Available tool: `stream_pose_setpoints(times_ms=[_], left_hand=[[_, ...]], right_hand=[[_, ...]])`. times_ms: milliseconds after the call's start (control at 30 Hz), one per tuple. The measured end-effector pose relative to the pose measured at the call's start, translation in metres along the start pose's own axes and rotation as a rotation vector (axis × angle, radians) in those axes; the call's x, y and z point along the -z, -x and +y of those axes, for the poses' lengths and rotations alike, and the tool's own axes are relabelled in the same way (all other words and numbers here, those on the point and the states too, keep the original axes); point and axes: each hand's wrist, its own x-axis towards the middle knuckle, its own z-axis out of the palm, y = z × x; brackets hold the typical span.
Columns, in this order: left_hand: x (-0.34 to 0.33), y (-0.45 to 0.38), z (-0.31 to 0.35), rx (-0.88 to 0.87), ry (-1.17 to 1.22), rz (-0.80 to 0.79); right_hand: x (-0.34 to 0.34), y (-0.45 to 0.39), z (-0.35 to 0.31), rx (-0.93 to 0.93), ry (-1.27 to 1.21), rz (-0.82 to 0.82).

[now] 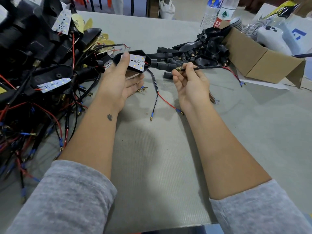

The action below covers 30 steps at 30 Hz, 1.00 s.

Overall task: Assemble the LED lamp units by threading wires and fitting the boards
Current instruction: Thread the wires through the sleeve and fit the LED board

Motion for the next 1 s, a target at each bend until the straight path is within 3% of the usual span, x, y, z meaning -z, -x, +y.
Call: stream_pose_setpoints(times_ms=[167,333,500,767,1000], left_hand=[[-0.0104,0.0047,-0.0008,0.013,0.129,-0.08],[-0.0092,0.0041,-0.0031,-0.063,0.008,-0.054],[-0.0098,0.0027,-0.004,-0.018,0.027,-0.096],[-0.0092,-0.0015,-0.0038,0.076,0.2,-0.099],[-0.0108,0.0005,-0.0079,0.11,0.192,-0.17]], right_hand=[[-0.0021,0.0016,0.0025,-0.082,-0.084,-0.085],[-0.0024,0.0013,0.0022,-0.046,-0.045,-0.068],[-0.001,0.0023,0.0021,-0.022,-0.06,-0.015],[-0.003,0.0063,0.0031,-0.041,-0.034,-0.099],[-0.0057,0.0089,0.0035,0.001,0.004,-0.084]])
